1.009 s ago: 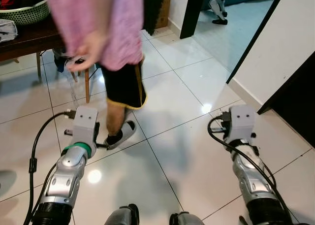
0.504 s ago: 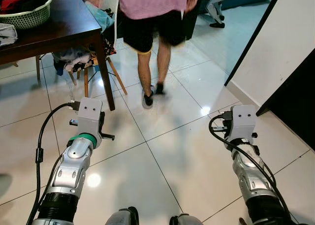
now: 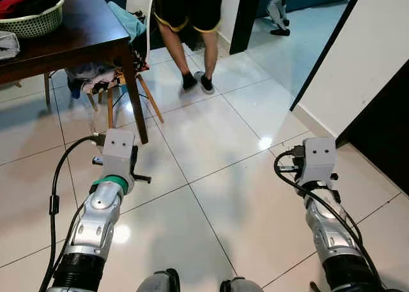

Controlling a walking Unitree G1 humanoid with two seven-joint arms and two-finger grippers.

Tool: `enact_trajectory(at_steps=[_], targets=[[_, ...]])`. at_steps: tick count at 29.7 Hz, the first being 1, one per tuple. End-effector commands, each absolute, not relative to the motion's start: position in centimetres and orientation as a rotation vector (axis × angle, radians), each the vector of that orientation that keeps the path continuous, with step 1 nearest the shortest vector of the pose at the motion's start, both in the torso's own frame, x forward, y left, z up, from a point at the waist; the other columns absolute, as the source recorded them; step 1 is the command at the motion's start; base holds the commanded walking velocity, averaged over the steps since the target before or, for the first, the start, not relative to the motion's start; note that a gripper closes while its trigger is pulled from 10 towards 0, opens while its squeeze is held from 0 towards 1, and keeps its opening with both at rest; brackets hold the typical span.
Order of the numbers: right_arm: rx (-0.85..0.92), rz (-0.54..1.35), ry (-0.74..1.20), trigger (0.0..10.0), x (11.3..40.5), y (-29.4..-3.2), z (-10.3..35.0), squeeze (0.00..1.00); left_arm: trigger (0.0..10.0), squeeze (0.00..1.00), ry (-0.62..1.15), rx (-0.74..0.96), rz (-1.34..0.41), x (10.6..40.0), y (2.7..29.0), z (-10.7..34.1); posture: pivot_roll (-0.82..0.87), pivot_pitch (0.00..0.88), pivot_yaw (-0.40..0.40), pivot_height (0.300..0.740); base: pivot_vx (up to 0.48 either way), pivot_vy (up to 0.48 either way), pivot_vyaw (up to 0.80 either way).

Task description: Hang hanger

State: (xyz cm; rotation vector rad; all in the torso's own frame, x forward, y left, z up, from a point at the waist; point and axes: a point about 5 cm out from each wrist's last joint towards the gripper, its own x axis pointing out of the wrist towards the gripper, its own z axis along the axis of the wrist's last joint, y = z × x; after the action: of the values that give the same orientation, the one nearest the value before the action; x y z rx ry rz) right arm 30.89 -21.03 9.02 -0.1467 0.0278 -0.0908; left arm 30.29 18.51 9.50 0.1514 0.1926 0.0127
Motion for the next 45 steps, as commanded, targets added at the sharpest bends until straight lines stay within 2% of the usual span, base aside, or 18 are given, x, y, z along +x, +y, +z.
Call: enact_trajectory(at_steps=[1,6,14,30,37,45], targets=[[-0.148,-0.1,0.025,10.0,30.6,-21.5,9.1,0.0,10.0,0.0,0.21,0.133,-0.017,29.9,17.9,9.1,-0.06,0.01,0.025,0.74,0.0,0.0,0.0],[-0.135,-0.085,-0.006,10.0,30.8,-20.9,9.6,0.0,10.0,0.0,0.191,0.125,-0.047,30.0,17.3,9.4,-0.06,0.015,0.03,0.74,0.0,0.0,0.0],[-0.143,-0.085,-0.007,10.0,30.7,-21.1,9.6,0.0,10.0,0.0,0.207,0.12,0.005,30.2,18.1,9.3,-0.06,0.019,0.029,0.74,0.0,0.0,0.0],[-0.131,-0.075,0.003,10.0,30.8,-20.8,9.5,0.0,10.0,0.0,0.208,0.143,0.011,30.1,18.0,9.4,-0.04,0.023,0.024,0.74,0.0,0.0,0.0],[-0.107,-0.083,0.03,10.0,30.6,-21.3,9.1,0.0,10.0,0.0,0.229,0.143,0.048,30.0,18.8,9.0,-0.05,0.029,0.019,0.74,0.0,0.0,-0.79],[-0.121,-0.091,0.033,10.0,30.5,-21.7,9.1,0.0,10.0,0.0,0.209,0.146,0.028,30.7,18.1,9.6,-0.06,0.039,0.02,0.74,0.0,0.0,-0.79]])
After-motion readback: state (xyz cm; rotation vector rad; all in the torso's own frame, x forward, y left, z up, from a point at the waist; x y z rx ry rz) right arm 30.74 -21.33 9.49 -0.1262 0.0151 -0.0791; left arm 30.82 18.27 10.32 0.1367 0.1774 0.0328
